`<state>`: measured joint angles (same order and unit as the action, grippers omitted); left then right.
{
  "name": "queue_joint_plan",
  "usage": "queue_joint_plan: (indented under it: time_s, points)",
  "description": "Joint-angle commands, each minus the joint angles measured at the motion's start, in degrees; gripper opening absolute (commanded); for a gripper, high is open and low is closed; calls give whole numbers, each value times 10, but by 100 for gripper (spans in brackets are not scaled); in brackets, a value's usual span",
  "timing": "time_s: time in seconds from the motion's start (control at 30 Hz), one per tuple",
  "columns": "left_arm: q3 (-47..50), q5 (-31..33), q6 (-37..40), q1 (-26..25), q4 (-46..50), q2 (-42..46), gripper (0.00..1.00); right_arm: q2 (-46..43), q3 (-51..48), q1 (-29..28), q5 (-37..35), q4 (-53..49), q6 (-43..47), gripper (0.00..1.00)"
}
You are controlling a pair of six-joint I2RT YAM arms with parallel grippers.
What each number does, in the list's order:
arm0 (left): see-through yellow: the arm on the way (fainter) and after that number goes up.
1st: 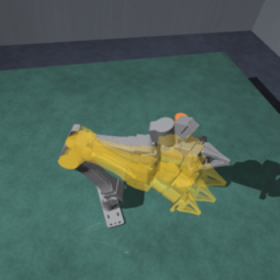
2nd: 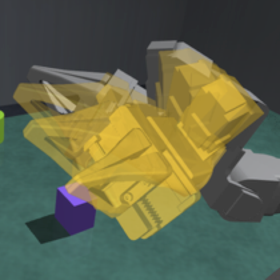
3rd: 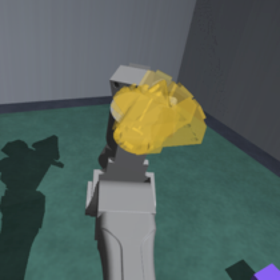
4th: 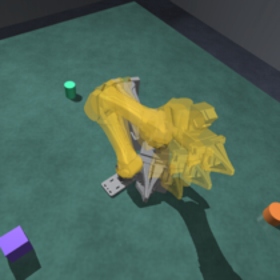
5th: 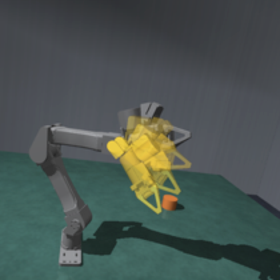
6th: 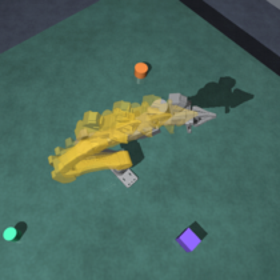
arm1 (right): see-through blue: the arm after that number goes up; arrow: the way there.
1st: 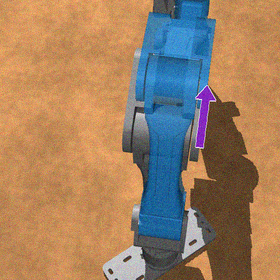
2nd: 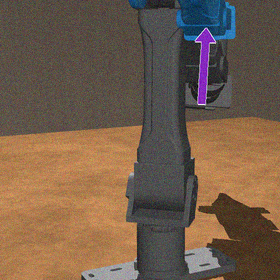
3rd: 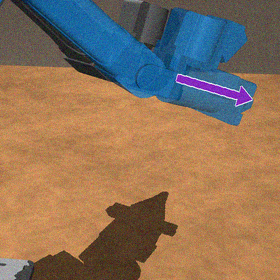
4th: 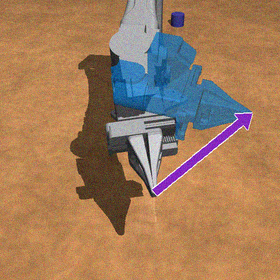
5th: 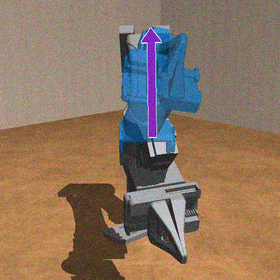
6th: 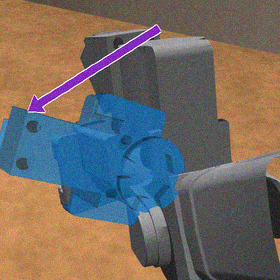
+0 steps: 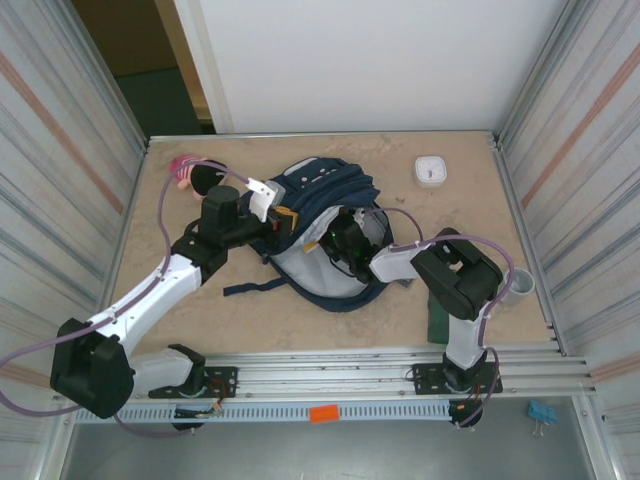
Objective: Pack books, pencil case, and school supplies into a backpack
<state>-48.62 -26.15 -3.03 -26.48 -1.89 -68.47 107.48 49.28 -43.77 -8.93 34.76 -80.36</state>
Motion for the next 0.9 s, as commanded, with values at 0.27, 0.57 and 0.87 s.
queue_joint_plan:
  time_s: [0.27,0.57,0.87]
  points:
    - [-11,30,34,9,-32,45,0,-115,-119,7,54,-34,4,60]
    - [20,23,68,9,-18,44,0,-334,-177,6,56,-228,151,60]
    - [42,78,142,-40,78,29,0,-568,-162,21,50,-447,342,60]
